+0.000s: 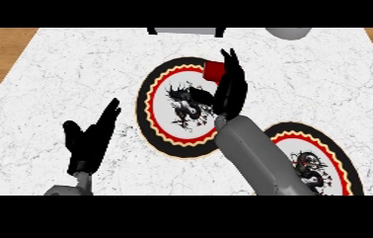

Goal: Pick the can from the plate and place it in the plate

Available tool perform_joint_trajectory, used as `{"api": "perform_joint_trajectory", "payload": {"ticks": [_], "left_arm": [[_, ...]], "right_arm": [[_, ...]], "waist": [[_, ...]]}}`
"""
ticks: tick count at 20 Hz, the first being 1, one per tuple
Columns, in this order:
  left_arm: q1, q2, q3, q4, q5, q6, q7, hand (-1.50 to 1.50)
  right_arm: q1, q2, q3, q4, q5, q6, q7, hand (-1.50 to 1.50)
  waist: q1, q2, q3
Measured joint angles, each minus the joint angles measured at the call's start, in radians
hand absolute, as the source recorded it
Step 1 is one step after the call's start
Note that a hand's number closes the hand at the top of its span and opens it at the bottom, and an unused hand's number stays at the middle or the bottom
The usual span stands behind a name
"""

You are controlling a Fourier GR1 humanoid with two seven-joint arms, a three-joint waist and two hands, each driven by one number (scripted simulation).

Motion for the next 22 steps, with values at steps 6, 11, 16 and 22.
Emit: {"api": "perform_joint_trajectory", "payload": {"ticks": [6,11,16,22], "left_arm": [[0.014,0.001,0.015,-0.001,0.006,-0.002,-0.001,0.0],[0.018,-0.011,0.019,0.003,-0.002,0.009,0.003,0.0],[0.032,-0.009,0.032,-0.007,0.001,0.01,0.009,0.0],[0.033,-0.018,0.037,-0.012,-0.006,0.014,0.017,0.0]], "right_arm": [[0.042,-0.002,-0.015,-0.064,-0.171,-0.119,-0.181,-1.5],[0.151,-0.004,-0.023,-0.217,-0.34,-0.116,-0.329,-1.5],[0.343,-0.05,0.044,-0.445,-0.465,-0.032,-0.446,-1.5],[0.562,-0.119,0.125,-0.612,-0.519,0.05,-0.558,-1.5]], "waist": [[-0.022,-0.007,-0.001],[-0.045,-0.014,0.0],[-0.063,-0.02,-0.001],[-0.067,-0.022,-0.002]]}}
